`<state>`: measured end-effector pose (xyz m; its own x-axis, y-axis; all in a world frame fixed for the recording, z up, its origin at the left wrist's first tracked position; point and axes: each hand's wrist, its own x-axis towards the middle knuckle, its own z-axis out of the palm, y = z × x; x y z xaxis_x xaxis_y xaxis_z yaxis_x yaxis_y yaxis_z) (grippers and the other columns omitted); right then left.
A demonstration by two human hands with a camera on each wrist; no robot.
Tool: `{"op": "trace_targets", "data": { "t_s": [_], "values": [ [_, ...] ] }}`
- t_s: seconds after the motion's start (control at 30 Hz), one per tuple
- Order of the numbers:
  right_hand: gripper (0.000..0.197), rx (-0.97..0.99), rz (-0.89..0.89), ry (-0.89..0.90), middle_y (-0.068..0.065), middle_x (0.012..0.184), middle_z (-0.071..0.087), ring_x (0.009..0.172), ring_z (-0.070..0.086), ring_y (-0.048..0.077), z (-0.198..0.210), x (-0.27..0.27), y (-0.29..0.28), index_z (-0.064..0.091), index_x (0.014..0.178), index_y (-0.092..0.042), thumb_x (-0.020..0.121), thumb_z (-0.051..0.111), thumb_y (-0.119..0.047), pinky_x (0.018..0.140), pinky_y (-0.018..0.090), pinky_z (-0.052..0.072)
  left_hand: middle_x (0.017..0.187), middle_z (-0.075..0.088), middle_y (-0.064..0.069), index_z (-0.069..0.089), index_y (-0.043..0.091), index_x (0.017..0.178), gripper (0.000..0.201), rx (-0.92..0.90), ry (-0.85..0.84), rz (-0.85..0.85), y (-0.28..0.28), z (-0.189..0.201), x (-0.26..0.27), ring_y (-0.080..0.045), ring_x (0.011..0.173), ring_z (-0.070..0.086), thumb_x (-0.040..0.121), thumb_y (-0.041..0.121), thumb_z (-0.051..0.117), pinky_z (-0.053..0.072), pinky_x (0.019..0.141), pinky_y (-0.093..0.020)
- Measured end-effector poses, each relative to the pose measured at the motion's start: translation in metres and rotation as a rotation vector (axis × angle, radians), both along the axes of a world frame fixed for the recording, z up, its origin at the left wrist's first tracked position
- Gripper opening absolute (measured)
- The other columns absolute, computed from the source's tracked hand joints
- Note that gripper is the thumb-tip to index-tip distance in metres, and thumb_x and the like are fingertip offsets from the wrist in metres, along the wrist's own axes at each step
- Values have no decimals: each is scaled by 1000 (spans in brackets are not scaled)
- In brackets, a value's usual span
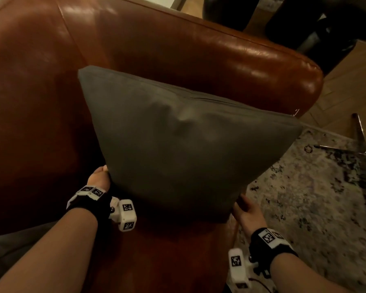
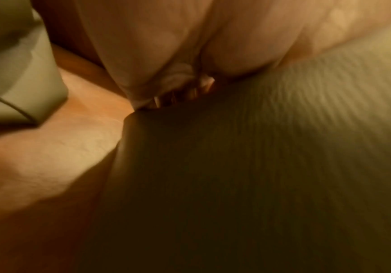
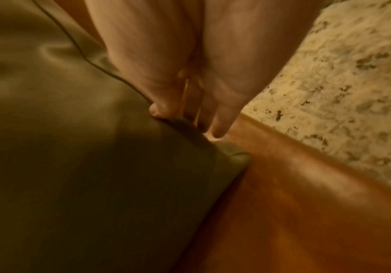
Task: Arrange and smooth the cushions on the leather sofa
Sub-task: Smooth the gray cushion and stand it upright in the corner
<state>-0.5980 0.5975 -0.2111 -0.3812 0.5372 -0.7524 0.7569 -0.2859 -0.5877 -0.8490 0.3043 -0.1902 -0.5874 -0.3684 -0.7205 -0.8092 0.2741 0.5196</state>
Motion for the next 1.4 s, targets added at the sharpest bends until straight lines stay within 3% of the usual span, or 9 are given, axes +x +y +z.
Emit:
{"op": "trace_targets", "data": {
  "t_s": [0.17,0.43,0.6,0.7,0.8,0.9,1.03,1.23,1.4],
  "values": [
    [16,294,-287,-54,-1,96,69,98,65,24,-7,-5,1,66,83,-28,88,66,-14,95,46,51,80,55,-3,54,23,83,23,-44,63,-73,-4,-3,-7,-18,68,50,97,10,40,44,71,-33],
    [16,391,18,-164,4,103,70,93,66,23,30,-19,34,66,105,-20,90,63,-15,87,44,55,111,63,-9,54,26,105,14,-219,123,-113,-2,-12,-5,-32,109,55,92,30,54,43,97,-41],
    [15,884,64,338,-9,92,56,81,53,1,175,-62,48,52,99,-31,94,56,-17,75,21,45,134,48,-13,50,15,128,37,-358,759,-142,21,92,-36,-32,126,40,92,25,49,23,105,-31],
    [19,962,500,558,-10,99,52,88,49,-3,240,-110,30,53,104,-35,93,56,-19,80,10,40,127,50,-3,50,18,124,38,-230,1123,-676,56,163,-43,-21,121,45,88,29,58,32,107,-40],
    [43,977,952,330,0,131,51,122,45,12,229,-174,10,48,133,-20,94,54,-36,106,26,34,147,38,4,38,29,139,64,-250,977,-1375,113,184,-41,-17,139,32,83,47,63,21,117,-42],
    [39,940,1033,79,5,122,59,116,54,25,203,-208,2,57,124,-20,92,57,-41,100,38,41,160,19,5,18,29,150,88,-447,696,-1689,146,177,-43,-19,150,9,80,62,59,3,122,-46],
    [13,900,786,249,-3,92,64,94,60,22,206,-202,10,72,98,-26,88,64,-28,86,35,46,134,50,8,45,37,130,49,-422,742,-1633,158,173,-52,-20,132,36,85,51,58,14,114,-42],
    [28,1066,1017,164,-8,100,62,102,56,18,204,-176,33,60,111,-30,97,42,-46,84,36,37,82,52,16,52,37,85,8,-339,789,-1469,156,169,-61,-17,105,47,91,31,55,24,98,-40],
    [29,1103,1029,268,-7,90,63,91,57,19,199,-177,50,64,101,-26,97,45,-47,75,33,33,119,63,14,58,36,116,26,-462,855,-1623,141,170,-71,-17,115,50,98,42,41,28,101,-37]
  ]
}}
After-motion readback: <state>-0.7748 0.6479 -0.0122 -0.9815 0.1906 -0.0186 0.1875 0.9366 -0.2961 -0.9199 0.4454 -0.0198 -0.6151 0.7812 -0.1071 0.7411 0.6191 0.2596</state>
